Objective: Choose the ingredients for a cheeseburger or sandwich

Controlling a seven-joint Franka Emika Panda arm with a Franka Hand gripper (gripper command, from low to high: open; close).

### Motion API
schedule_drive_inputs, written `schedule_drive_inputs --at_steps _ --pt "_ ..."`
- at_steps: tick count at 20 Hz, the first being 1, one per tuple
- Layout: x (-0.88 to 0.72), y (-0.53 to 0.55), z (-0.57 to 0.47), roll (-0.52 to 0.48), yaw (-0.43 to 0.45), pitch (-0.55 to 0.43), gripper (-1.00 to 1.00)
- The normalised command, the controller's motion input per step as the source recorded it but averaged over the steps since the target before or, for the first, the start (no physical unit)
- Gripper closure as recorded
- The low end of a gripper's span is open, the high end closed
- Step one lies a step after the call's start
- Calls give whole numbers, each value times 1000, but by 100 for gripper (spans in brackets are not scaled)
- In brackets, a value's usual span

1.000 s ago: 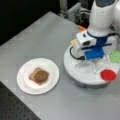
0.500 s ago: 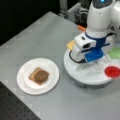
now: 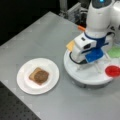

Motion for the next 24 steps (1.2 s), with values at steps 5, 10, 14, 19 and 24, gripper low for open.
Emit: schedule_drive_inputs --at_steps 5,10,14,19,24 --pt "491 367 -69 -26 357 66 -100" --pt "549 384 -75 -29 446 57 -100" --pt "563 404 -74 -22 409 59 -100" --pt "561 445 -35 -32 353 74 -100" --pt "529 483 15 -42 270 93 -100"
